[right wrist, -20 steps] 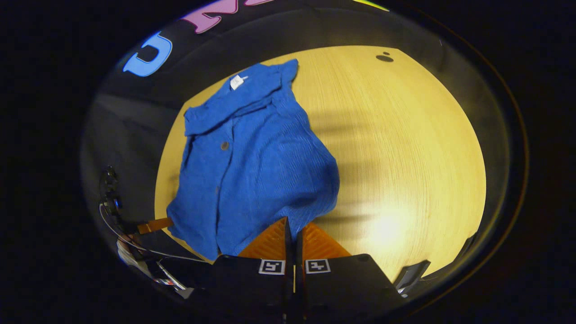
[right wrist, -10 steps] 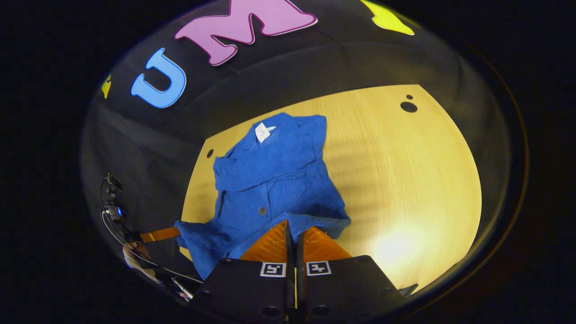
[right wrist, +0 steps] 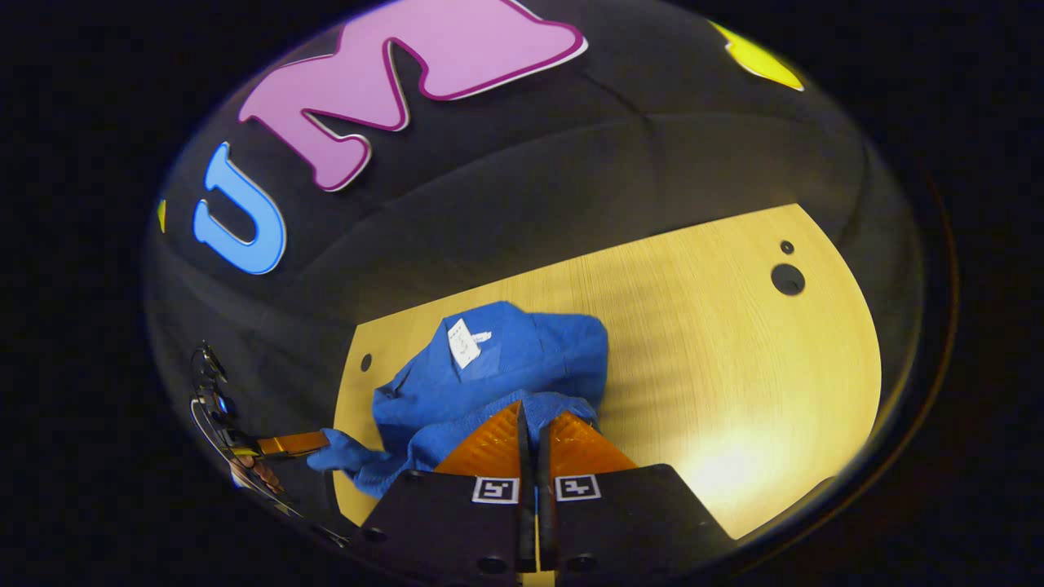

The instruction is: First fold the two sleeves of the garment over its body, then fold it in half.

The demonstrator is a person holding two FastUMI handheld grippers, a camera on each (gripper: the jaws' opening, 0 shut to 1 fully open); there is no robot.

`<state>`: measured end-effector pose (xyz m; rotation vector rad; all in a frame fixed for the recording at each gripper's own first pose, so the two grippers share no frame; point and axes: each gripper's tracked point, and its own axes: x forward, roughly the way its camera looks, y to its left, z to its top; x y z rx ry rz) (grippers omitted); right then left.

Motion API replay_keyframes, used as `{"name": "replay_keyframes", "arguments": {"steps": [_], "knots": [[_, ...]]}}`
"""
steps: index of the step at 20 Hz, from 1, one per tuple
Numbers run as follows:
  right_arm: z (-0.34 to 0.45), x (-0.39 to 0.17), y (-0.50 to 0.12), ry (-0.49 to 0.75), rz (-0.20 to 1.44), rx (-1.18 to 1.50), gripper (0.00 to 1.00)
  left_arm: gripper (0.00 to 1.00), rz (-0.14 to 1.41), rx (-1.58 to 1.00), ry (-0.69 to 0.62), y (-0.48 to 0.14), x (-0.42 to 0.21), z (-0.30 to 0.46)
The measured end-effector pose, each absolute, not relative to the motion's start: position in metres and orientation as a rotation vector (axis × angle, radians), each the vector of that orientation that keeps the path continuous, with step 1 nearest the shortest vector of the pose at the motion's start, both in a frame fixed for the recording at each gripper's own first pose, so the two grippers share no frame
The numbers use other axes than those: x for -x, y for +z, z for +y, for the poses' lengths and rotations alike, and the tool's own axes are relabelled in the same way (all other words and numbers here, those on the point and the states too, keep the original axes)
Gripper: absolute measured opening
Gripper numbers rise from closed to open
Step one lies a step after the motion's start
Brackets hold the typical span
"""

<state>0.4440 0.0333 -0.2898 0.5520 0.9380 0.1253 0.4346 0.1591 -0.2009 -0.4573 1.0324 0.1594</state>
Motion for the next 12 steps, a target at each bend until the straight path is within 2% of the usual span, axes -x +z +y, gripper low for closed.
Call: {"name": "replay_keyframes", "arguments": {"steps": [5, 10, 12], "knots": [[0.027, -0.512, -0.331, 0.06, 0.942, -0.517, 0.02, 0.0, 1.026, 0.432, 0.238, -0.238, -0.495, 0.19], [0.027, -0.517, -0.373, 0.031, 0.997, -0.477, 0.02, 0.0, 1.063, 0.358, 0.249, -0.261, -0.514, 0.188], [0.026, -0.517, -0.378, 0.044, 1.012, -0.489, 0.07, 0.02, 1.064, 0.286, 0.212, -0.255, -0.516, 0.189]]}}
